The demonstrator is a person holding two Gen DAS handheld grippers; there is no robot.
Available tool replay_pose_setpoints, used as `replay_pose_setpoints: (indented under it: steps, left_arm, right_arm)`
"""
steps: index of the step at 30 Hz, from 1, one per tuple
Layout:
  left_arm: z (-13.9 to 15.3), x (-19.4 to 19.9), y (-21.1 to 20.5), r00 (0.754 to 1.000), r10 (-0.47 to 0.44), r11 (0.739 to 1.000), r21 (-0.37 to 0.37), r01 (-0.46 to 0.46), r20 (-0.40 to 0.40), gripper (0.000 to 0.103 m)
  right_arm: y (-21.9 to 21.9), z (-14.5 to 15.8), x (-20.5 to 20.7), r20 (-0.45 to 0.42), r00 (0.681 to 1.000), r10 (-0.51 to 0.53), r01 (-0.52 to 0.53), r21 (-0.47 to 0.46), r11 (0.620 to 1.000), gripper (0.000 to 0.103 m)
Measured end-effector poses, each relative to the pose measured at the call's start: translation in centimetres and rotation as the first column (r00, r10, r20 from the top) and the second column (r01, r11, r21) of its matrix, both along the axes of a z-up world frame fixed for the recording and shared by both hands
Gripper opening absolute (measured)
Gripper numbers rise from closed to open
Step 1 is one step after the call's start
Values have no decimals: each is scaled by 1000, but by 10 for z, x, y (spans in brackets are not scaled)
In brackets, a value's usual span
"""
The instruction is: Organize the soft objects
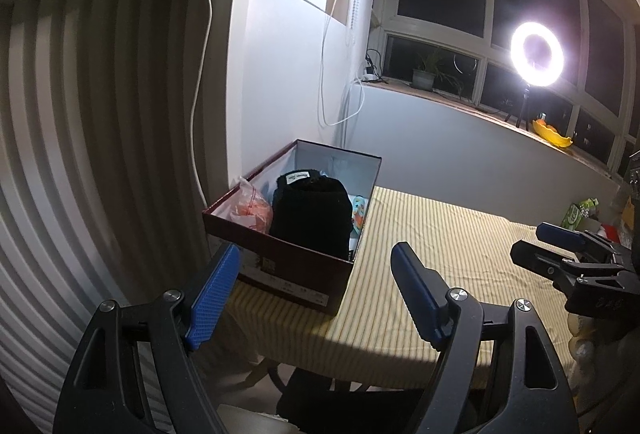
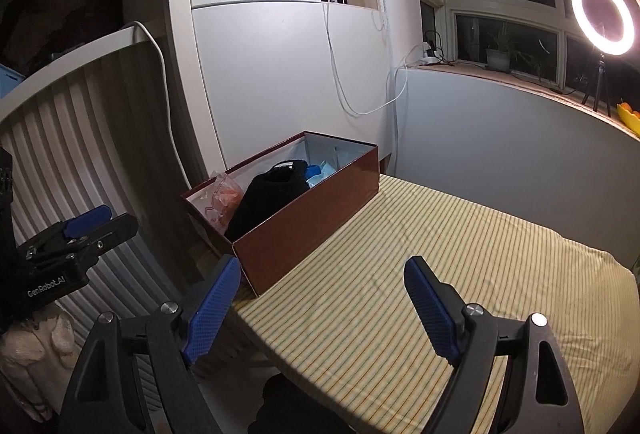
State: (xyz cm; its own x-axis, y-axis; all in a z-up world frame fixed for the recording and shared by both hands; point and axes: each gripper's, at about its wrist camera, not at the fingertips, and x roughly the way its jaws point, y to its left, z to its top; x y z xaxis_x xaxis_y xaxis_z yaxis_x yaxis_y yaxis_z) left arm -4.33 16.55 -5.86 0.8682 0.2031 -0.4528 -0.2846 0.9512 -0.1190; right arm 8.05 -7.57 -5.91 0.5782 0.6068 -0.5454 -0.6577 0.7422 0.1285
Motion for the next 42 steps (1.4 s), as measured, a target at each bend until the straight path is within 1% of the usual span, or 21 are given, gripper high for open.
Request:
replay_pose_setpoints:
  steps: [8,42]
  left_arm:
    - [-1,-1,-4,1000,-1,1000,1,1,-1,78]
    - [-3,1,-10,1000,-8,1000,0,8,-13,78]
  right_arm:
    - [-1,-1,-5,21,1000,-10,11,-16,1000,81]
    - [-1,-16,-5,9,999,-38,39,-42,998,81]
